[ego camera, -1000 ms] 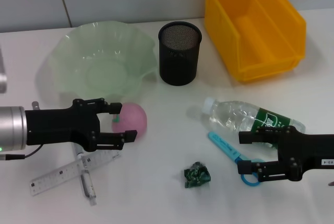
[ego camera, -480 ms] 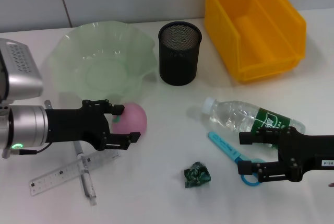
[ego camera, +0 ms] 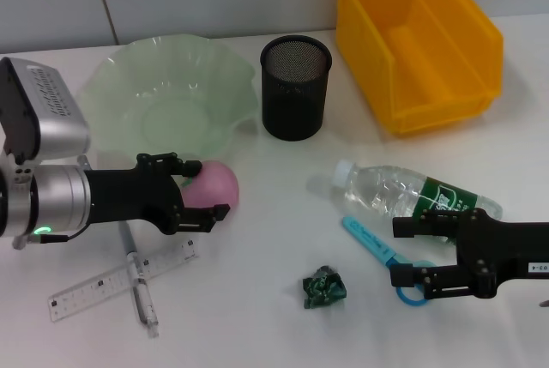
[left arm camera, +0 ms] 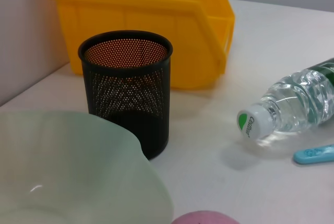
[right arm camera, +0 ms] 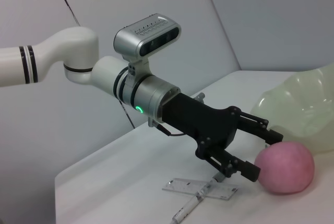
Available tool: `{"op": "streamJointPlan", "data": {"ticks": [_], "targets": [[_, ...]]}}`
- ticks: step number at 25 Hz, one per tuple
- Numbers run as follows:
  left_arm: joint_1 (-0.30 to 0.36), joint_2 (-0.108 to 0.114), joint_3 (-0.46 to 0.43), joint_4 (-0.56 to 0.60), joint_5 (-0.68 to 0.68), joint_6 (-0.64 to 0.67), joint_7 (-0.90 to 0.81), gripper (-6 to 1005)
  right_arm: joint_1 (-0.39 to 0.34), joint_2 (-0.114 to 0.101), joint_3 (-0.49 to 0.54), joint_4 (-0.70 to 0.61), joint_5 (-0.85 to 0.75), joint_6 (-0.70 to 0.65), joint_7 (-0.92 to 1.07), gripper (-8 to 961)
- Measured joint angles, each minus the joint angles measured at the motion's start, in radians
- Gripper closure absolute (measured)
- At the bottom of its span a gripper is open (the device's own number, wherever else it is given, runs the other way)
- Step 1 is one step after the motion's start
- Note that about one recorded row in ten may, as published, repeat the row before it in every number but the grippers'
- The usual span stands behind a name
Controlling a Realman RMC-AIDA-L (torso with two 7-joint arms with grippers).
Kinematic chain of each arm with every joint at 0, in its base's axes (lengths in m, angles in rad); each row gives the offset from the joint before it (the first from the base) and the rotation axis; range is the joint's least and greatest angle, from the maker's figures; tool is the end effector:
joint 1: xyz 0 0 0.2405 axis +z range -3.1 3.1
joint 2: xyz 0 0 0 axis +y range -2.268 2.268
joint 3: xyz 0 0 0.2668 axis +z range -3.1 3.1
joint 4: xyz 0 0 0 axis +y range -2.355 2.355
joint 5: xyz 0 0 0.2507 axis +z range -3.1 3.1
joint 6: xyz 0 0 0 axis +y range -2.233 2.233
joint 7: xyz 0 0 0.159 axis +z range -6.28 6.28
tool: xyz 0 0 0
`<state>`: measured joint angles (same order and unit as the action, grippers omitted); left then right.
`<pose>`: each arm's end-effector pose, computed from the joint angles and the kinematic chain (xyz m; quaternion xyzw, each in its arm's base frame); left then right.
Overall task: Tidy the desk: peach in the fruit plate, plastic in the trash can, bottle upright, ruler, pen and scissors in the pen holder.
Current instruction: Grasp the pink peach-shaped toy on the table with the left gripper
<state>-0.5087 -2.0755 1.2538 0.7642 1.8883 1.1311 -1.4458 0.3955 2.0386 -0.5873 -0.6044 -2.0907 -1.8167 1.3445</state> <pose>-0.2656 0.4013 -0.0771 -0.9733 -0.1389 -0.0852 0.1614 0.3331 0.2943 -0.0016 -0.9252 0.2596 0.2715 0.0535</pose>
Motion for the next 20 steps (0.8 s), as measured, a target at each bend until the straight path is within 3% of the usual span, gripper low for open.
{"op": "streamJointPlan", "data": {"ticks": [2,10,20], "targets": [[0.003,0.0,0.025,0.0,-0.01,-0.021,0.001,174,0.0,0.0,0.0,0.0,0.0,0.0,0.0,138],[0.015,-0.003,0.092,0.002,-0.028,-0.09,0.002,397,0.002,-0.001,0.005,0.0,0.0,-0.007,0.001,139],[0.078,0.004,0.093,0.058,-0.13,-0.074,0.001,617,0.002,-0.004,0.008,-0.002,0.0,-0.009,0.001,139]]}}
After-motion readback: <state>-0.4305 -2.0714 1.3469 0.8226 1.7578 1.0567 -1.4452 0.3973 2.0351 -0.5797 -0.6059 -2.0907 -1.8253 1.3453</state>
